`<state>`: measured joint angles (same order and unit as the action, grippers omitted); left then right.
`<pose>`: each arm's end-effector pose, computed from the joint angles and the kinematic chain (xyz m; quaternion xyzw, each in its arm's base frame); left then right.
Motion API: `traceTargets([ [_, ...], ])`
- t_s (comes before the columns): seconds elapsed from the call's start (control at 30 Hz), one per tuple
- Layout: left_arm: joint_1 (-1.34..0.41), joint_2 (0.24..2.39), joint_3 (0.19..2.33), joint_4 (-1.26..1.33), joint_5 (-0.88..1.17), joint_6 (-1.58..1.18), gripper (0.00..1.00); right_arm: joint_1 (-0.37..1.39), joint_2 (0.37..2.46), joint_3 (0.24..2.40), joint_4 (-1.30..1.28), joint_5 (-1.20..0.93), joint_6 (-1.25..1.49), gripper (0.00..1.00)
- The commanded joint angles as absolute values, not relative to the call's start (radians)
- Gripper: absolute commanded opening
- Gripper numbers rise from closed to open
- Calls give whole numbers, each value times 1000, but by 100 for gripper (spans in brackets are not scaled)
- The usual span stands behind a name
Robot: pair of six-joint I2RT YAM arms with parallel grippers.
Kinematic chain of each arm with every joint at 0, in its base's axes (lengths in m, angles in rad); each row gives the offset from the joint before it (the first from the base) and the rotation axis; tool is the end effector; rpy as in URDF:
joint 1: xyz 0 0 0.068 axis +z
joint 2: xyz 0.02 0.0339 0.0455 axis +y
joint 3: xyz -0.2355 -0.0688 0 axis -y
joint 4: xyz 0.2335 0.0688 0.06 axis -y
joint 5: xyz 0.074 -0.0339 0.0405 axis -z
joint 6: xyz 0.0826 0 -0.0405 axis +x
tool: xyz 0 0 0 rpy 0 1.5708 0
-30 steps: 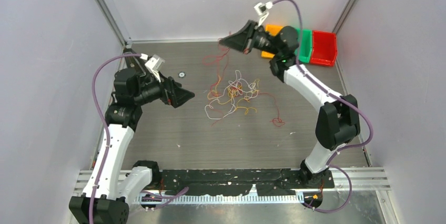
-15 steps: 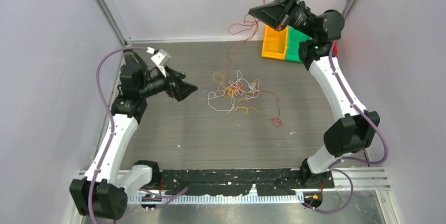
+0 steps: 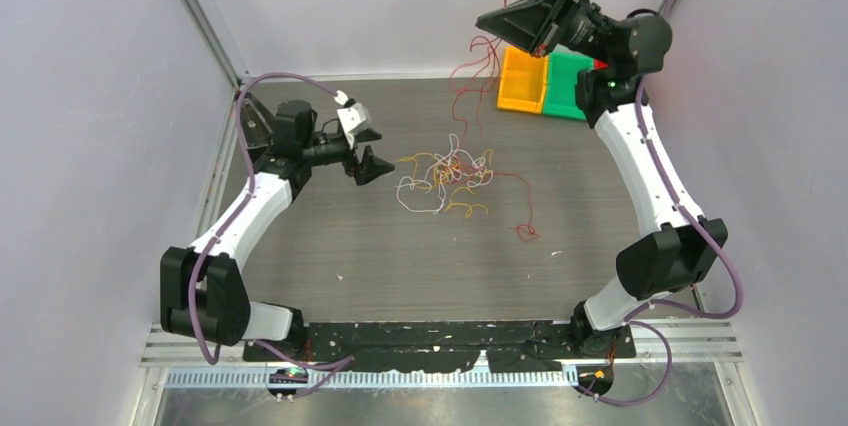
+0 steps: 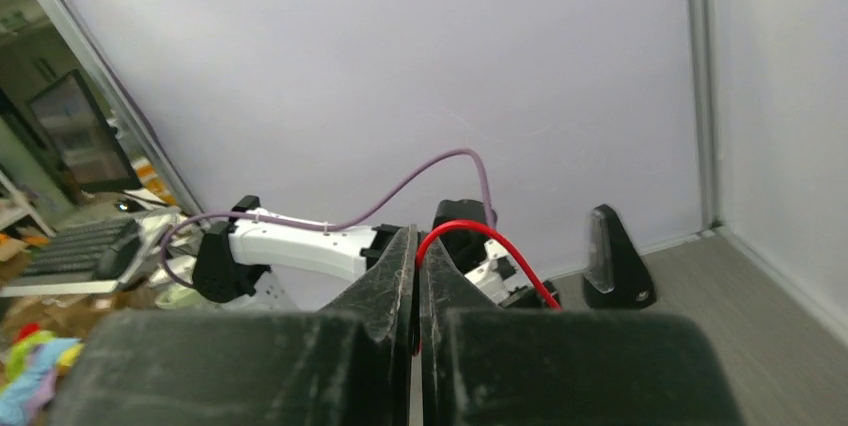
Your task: Untangle the cables
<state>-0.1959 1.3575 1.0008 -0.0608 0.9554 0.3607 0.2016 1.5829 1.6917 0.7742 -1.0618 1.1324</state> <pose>0.3019 -0.1287 0.2690 0.4455 0.6469 -0.3442 0.5143 0.3000 0.1349 0.5223 -0.2955 0.4737 0.6364 0.5323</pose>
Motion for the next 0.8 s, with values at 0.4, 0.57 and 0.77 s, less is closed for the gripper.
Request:
traceTargets([
  [0.4,-224,1197,959,-51,825,305,84,-96,1799,2347,386,-972,966,5],
  [0.57,-224,1161,939,-44,819,256,84,-200,1833,2363,232,-896,832,5],
  [0.77,-224,1139,909,-29,812,236,84,-302,1908,2406,77,-810,717,5],
])
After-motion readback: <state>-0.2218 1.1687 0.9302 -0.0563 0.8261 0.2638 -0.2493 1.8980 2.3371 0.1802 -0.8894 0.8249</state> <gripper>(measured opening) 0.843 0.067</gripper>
